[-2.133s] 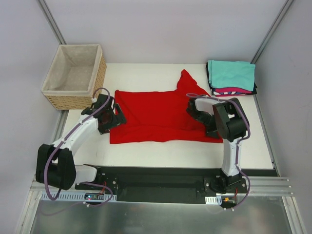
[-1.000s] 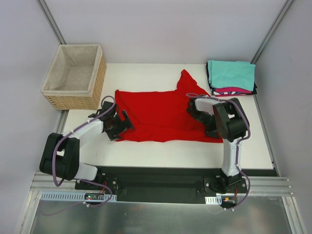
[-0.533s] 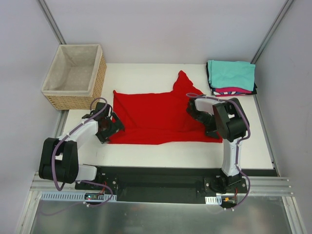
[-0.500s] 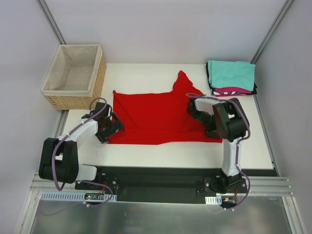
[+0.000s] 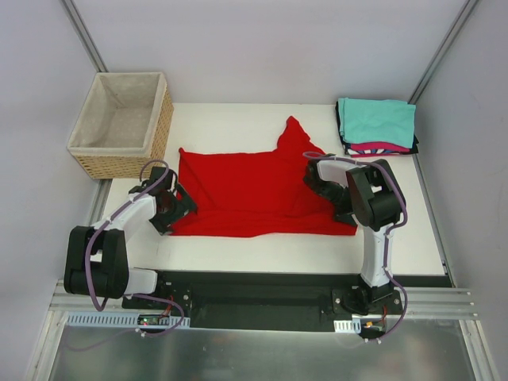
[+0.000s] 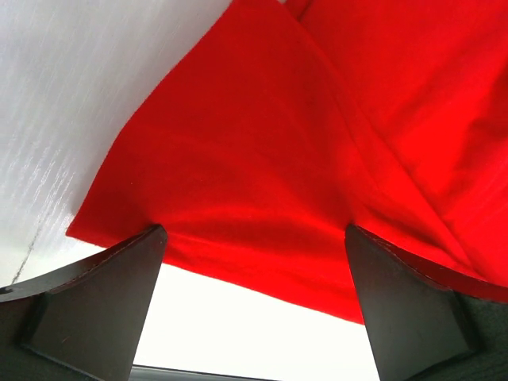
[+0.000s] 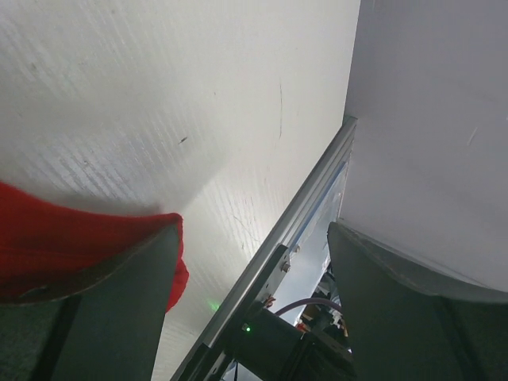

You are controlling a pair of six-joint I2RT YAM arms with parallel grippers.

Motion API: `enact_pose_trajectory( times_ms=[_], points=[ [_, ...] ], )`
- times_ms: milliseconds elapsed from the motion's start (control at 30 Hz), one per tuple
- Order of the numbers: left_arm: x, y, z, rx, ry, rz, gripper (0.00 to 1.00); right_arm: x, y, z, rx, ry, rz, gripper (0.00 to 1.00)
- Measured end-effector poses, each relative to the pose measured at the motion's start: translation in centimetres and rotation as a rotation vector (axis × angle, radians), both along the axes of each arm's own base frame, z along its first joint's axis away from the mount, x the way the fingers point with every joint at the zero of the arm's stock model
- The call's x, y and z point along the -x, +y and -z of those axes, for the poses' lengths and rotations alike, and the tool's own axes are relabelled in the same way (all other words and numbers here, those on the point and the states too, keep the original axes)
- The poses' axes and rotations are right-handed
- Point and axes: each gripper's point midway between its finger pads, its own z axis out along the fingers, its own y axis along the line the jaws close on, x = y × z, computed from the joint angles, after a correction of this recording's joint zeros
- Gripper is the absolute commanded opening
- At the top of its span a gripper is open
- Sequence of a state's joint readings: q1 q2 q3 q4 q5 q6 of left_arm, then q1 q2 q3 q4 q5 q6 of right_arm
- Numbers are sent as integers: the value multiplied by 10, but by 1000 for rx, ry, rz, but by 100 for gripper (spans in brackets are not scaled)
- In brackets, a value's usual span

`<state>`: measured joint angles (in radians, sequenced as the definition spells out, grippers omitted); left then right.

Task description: Fold and stack the t-shirts

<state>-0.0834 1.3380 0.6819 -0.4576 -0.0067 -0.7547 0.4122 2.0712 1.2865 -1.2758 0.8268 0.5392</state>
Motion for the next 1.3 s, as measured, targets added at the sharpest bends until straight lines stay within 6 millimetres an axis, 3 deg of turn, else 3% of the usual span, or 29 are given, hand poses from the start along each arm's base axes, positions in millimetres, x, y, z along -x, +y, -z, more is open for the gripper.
enact_pose_trajectory(
  times_ms=[233, 333, 433, 600, 700, 767, 833, 933, 1100, 1300],
  points=[
    [2, -7, -6, 4, -20, 47, 99, -2, 11, -7, -9, -18, -41, 80],
    [1, -13, -17, 26, -58, 75, 99, -14, 25, -17, -34, -92, -66, 80],
    [-5, -18, -37, 45, -104, 103, 99, -31, 38, -35, -72, -205, -84, 79],
    [-33, -26, -82, 44, -223, 162, 99, -62, 55, -81, -162, -419, -89, 80],
    [-51, -29, -107, 36, -284, 195, 99, -64, 61, -106, -229, -464, -117, 85],
    [-62, -31, -117, 32, -296, 212, 99, -60, 66, -112, -287, -452, -139, 87],
    [-77, -33, -122, 26, -301, 230, 99, -61, 77, -112, -380, -451, -173, 89],
    [-90, -34, -114, 15, -270, 249, 99, -62, 95, -103, -514, -442, -222, 90],
    [-85, -33, -92, 10, -180, 259, 99, -77, 128, -89, -678, -425, -287, 88],
    [-84, -32, -89, 7, -168, 265, 99, -88, 170, -56, -882, -407, -325, 92]
  ],
)
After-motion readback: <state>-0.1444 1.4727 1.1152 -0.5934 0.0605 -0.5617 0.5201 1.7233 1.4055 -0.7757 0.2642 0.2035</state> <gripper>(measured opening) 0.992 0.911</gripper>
